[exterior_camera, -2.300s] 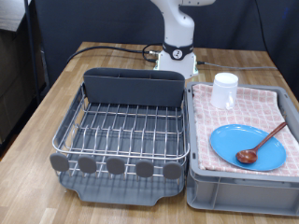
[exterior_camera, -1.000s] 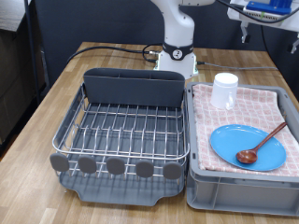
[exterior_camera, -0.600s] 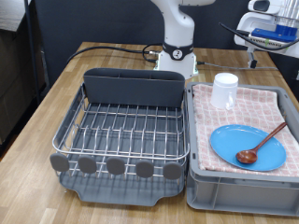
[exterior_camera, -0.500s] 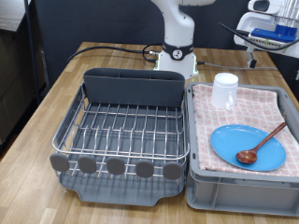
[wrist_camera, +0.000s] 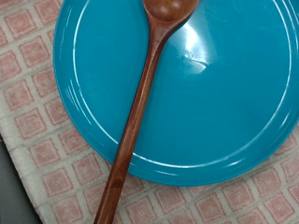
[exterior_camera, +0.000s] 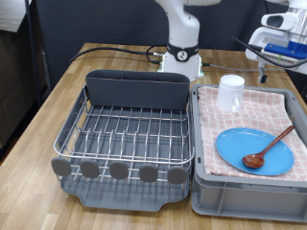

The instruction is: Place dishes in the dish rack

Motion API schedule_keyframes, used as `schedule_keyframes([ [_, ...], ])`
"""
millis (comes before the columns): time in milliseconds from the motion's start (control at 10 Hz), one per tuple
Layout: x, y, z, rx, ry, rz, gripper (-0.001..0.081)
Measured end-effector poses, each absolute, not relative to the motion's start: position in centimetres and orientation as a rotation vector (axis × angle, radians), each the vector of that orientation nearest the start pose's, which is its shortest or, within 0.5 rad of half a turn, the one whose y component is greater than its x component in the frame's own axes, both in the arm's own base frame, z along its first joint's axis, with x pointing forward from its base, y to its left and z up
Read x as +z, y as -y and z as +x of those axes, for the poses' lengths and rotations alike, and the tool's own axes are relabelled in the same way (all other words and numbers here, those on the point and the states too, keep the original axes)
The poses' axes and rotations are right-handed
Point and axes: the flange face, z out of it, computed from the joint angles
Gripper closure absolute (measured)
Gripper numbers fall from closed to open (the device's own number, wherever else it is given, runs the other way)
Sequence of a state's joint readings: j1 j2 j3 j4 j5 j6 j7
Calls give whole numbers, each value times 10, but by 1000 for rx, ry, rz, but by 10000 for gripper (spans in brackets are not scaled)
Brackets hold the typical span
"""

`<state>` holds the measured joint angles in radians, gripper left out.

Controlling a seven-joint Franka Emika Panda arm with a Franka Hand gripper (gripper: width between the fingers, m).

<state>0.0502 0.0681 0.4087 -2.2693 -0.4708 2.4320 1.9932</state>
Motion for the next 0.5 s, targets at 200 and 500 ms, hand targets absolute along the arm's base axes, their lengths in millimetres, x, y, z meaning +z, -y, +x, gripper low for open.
schedule_keyframes([
  [200, 323, -244, 484, -528, -1799, -2516, 3],
  [500, 301, -248, 490, -516, -1821, -2489, 3],
])
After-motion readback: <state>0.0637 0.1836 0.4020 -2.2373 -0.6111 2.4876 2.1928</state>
